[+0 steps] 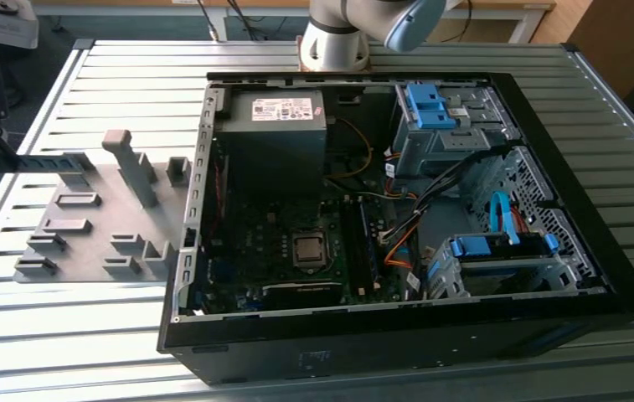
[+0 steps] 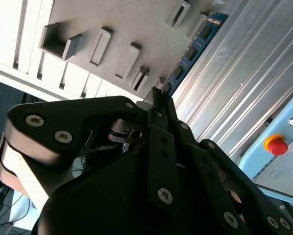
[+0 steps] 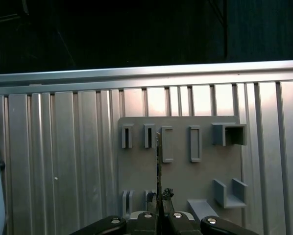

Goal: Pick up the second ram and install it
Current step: 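Pick up the second ram and move it above second insertion slot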

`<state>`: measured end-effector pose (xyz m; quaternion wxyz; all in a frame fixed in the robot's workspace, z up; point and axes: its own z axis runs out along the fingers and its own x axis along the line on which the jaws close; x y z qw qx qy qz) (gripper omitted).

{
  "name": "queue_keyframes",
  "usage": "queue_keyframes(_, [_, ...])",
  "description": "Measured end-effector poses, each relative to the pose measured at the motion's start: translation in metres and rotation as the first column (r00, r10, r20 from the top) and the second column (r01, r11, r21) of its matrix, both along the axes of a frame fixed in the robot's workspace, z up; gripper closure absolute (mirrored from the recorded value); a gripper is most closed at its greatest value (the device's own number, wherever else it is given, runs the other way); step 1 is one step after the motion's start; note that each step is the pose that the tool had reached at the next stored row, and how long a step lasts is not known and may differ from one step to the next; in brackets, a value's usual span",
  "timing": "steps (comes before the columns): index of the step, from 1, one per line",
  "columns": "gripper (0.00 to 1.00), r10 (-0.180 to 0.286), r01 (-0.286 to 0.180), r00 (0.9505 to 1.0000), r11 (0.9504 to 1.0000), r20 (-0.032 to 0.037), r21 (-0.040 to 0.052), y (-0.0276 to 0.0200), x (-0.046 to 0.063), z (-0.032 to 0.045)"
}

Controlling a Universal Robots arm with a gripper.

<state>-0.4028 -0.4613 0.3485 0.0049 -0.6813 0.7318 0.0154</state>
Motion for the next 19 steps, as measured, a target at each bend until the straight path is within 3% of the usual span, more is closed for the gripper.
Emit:
queue_keyframes(4, [0.86,0.000,0.000,1.0000,1.0000,0.0000,0.0001,0.0000,0.0000,0.0036])
queue_keyframes(19, [0.86,0.000,0.000,1.0000,1.0000,-0.0002,-0.0003,0.0000,0.0018,0.0047])
